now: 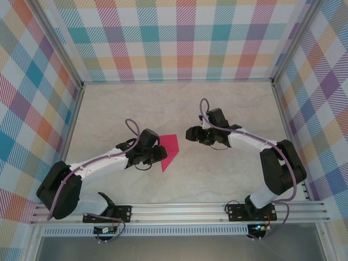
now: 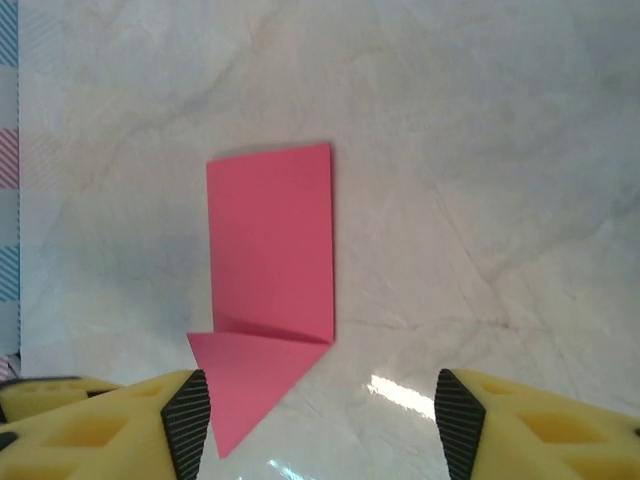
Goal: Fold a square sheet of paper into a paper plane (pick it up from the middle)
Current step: Third fold the triangle at the center of the table, then fourth fold the wing at the center of the table.
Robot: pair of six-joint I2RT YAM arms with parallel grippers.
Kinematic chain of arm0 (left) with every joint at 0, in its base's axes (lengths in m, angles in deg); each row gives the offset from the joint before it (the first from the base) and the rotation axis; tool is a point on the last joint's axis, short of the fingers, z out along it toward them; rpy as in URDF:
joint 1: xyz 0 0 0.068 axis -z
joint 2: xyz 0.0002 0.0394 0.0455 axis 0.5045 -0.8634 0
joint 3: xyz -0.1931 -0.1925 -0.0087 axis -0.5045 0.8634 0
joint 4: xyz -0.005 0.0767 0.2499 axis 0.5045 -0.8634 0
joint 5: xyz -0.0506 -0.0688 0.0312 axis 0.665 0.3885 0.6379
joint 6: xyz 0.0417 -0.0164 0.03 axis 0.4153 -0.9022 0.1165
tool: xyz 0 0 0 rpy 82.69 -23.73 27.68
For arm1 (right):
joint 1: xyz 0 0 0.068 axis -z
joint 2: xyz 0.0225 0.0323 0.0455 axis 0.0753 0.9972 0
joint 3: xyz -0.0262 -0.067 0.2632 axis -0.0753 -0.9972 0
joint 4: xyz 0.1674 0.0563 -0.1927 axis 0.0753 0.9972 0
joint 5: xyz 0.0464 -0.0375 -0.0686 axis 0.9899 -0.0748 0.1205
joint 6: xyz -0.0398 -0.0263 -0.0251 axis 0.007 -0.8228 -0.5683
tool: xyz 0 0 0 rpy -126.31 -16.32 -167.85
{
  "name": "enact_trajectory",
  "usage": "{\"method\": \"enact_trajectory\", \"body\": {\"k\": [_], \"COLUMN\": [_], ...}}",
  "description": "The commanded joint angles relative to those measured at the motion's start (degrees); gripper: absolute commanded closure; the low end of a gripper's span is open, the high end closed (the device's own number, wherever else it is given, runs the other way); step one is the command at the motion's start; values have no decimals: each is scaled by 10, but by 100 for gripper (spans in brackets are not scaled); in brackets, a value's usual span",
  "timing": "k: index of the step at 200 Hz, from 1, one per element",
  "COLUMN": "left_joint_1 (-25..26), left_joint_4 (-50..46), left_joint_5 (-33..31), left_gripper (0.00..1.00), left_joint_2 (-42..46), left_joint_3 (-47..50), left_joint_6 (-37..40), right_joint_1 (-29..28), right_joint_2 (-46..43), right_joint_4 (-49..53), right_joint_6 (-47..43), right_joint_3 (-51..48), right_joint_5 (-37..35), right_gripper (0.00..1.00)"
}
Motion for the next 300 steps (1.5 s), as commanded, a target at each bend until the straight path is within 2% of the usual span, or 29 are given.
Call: {"method": "enact_trajectory", "body": {"k": [1,37,103,203,300], "left_joint_1": [-7,-13,-26,-32,-35], "left_joint_4": [1,34,31,11,-2], "left_joint_5": [-37,-34,-53,-66,-63], "left_gripper": [62,67,78,80,81], "left_joint_2": [-26,-79,-131,-144,-140], "left_joint_3": [-16,-36,-39,-36,-24], "left_joint_6": [16,29,35,31,28], "right_joint_1": [-4,-5,-35,-77,-95], "right_joint_2": [2,29,78,151,176], "right_joint_4": [-32,-64,-64,-61,-55], "right_joint_6": [47,85,102,136,143], "right_joint_3": [-22,-29,-5,56,81], "right_joint_5": [56,87,97,99,99], "right_gripper": [31,25,23,34,39]}}
